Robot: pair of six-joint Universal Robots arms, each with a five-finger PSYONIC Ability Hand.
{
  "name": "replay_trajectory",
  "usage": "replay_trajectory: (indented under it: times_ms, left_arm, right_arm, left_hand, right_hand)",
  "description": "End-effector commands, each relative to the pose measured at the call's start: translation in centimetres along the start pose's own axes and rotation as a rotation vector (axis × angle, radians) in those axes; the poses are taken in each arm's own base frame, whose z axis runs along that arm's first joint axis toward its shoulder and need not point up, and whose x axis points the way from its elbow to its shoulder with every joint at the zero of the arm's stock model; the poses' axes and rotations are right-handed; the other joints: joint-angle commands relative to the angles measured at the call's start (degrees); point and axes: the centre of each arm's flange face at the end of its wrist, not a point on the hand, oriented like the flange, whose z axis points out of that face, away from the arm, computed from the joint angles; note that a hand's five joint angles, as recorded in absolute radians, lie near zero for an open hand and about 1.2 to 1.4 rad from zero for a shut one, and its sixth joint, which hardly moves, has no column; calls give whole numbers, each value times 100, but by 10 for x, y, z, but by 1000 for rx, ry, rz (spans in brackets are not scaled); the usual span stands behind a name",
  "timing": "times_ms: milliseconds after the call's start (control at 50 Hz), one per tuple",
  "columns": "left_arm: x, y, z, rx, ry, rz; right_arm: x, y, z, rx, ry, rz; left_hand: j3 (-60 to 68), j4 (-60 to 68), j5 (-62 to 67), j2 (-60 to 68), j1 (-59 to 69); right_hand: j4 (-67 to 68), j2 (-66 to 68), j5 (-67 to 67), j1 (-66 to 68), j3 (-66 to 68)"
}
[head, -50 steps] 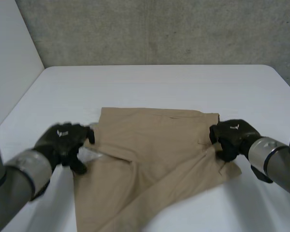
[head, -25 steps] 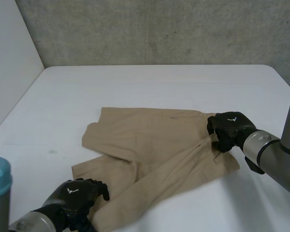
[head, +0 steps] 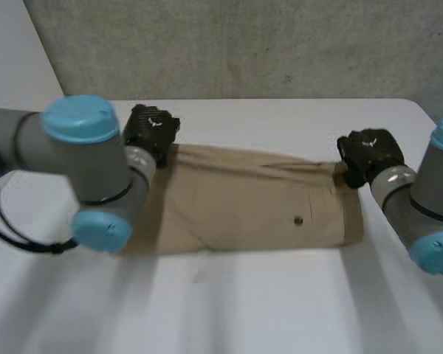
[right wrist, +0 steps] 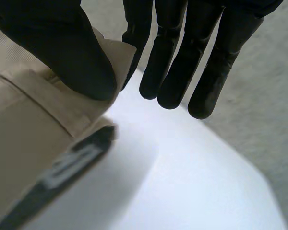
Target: Fold the shorts.
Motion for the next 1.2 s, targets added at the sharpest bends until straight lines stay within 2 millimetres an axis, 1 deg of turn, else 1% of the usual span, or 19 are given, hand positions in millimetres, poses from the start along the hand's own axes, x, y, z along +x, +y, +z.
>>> replay_trajectory:
  times_ms: [20, 180, 220, 240, 260, 280, 320, 360, 380, 440, 500, 540, 620, 740, 840, 900, 1100, 1140, 1200]
  left_arm:
    - [20, 38, 61, 28, -31, 8]
    - [41, 60, 89, 163, -56, 1]
    - [42, 60, 90, 173, -60, -2]
    - [44, 61, 88, 172, -59, -3]
    - [46, 61, 87, 170, -53, -3]
    - [48, 61, 86, 168, -50, -3]
    - [51, 59, 80, 169, -37, -6]
    - [48, 49, 76, 183, -41, -6]
    - [39, 35, 71, 203, -55, -10]
    - [19, 11, 58, 225, -79, -21]
    - [3, -7, 36, 223, -79, -36]
    - [-2, -10, 19, 204, -63, -55]
    - [-4, 3, -14, 114, -10, -117]
    - [1, 27, -52, -27, 52, -235]
    - [9, 44, -75, -107, 89, -339]
    - [12, 51, -79, -127, 91, -353]
    - [7, 53, -73, -109, 64, -359]
    - [7, 55, -73, -115, 62, -358]
    - [7, 57, -73, -124, 62, -359]
  right_arm:
    - [-10, 9, 52, 108, 106, -158]
    - [-26, 30, 93, 194, 120, -235]
    - [-32, 39, 100, 183, 111, -244]
    - [-34, 42, 101, 175, 107, -248]
    - [-35, 42, 101, 168, 105, -249]
    - [-36, 45, 99, 140, 98, -251]
    - [-37, 44, 97, 126, 87, -250]
    - [-31, 30, 91, 127, 86, -238]
    - [-28, 22, 87, 134, 89, -229]
    - [-4, -26, 62, 199, 111, -102]
    - [5, -52, 36, 226, 72, 35]
    - [5, -57, 16, 188, -15, 113]
    - [8, -39, -3, 59, -121, 185]
    - [3, 10, -22, -154, -205, 248]
    - [-3, 35, -20, -178, -199, 239]
    - [-2, 51, -12, -167, -176, 231]
    - [-9, 77, 2, -160, -165, 218]
    - [-8, 78, 3, -161, -152, 212]
    - [9, 75, 6, -152, -71, 206]
  left_hand:
    - [1191, 1162, 1541, 1144, 1365]
    - [1191, 1162, 1541, 1144, 1365]
    - [-227, -256, 123, -274, -54]
    - [-3367, -3396, -3017, -3414, -3194]
    - [-4881, -4910, -4530, -4927, -4707]
    - [-5809, -5838, -5459, -5856, -5635]
    - [-5809, -5838, -5459, -5856, -5635]
    - [-5809, -5838, -5459, -5856, -5635]
    - [-5809, -5838, -5459, -5856, -5635]
    - [-5809, -5838, -5459, -5856, -5635]
    - [-5805, -5834, -5454, -5851, -5631]
    - [-5721, -5750, -5370, -5767, -5547]
    - [-5670, -5698, -5319, -5716, -5496]
    - [-5670, -5699, -5319, -5716, -5496]
    - [-5670, -5699, -5319, -5716, -5496]
    - [-5670, -5699, -5319, -5716, -5496]
    - [-5686, -5715, -5336, -5733, -5513]
    - [-5686, -5715, -5336, -5733, -5513]
    - [-5686, -5715, -5336, -5733, -5513]
  right_hand:
    - [1155, 1214, 1262, 2345, 1195]
    - [1155, 1214, 1262, 2345, 1195]
    - [1128, 1187, 1235, 2318, 1168]
    - [-155, -96, -48, 1035, -115]
    - [-2016, -1957, -1909, -826, -1976]
    - [-4516, -4457, -4409, -3326, -4476]
    - [-5845, -5786, -5738, -4655, -5805]
    - [-5845, -5786, -5738, -4655, -5805]
    - [-5845, -5786, -5738, -4655, -5805]
    - [-5845, -5786, -5738, -4655, -5805]
    - [-5845, -5786, -5738, -4655, -5805]
    - [-5845, -5786, -5738, -4655, -5805]
    - [-5755, -5696, -5648, -4565, -5715]
    - [-4191, -4132, -4084, -3001, -4151]
    - [-3818, -3759, -3711, -2628, -3778]
    - [-3264, -3205, -3157, -2075, -3225]
    - [-2508, -2449, -2401, -1318, -2468]
    - [860, 919, 967, 2050, 900]
    - [1155, 1214, 1262, 2345, 1195]
